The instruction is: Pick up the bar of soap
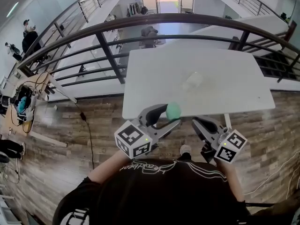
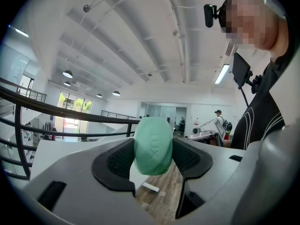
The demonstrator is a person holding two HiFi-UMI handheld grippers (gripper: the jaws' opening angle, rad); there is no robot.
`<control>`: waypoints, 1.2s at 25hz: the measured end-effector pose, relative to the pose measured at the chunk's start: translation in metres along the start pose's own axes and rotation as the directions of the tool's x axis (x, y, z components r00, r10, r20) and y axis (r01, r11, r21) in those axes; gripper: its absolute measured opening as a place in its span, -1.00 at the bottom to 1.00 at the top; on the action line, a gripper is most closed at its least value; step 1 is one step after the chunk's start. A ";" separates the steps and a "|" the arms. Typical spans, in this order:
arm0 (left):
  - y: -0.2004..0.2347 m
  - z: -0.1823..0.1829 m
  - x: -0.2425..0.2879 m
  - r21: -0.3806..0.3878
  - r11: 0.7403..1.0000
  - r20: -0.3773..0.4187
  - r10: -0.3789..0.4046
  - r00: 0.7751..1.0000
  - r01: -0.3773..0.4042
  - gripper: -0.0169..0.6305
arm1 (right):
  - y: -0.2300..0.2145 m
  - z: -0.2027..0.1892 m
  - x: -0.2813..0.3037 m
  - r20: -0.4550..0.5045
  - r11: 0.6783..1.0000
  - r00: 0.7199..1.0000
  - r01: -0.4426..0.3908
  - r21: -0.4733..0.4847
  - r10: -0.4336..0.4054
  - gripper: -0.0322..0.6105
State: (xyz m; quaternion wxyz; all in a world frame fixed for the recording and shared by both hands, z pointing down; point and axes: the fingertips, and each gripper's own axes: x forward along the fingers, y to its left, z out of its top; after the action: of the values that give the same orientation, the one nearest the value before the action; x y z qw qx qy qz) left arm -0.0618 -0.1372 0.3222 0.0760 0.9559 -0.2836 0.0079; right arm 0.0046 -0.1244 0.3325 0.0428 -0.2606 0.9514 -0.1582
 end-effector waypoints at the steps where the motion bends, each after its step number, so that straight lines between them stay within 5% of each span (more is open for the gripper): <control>1: 0.000 0.000 0.000 -0.003 1.000 -0.001 -0.002 1.000 0.002 -0.14 | 0.000 0.000 0.000 -0.002 1.000 1.000 0.002 0.000 -0.002 -0.83; 30: 0.000 -0.006 0.002 -0.020 0.998 0.011 -0.054 0.998 0.054 -0.14 | 0.003 -0.004 -0.002 -0.028 0.996 0.997 0.064 -0.056 -0.065 -0.84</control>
State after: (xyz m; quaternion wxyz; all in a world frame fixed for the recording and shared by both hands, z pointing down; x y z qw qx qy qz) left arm -0.0596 -0.1376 0.3279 0.0844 0.9624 -0.2582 -0.0020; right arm 0.0040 -0.1203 0.3353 0.0162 -0.2899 0.9471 -0.1369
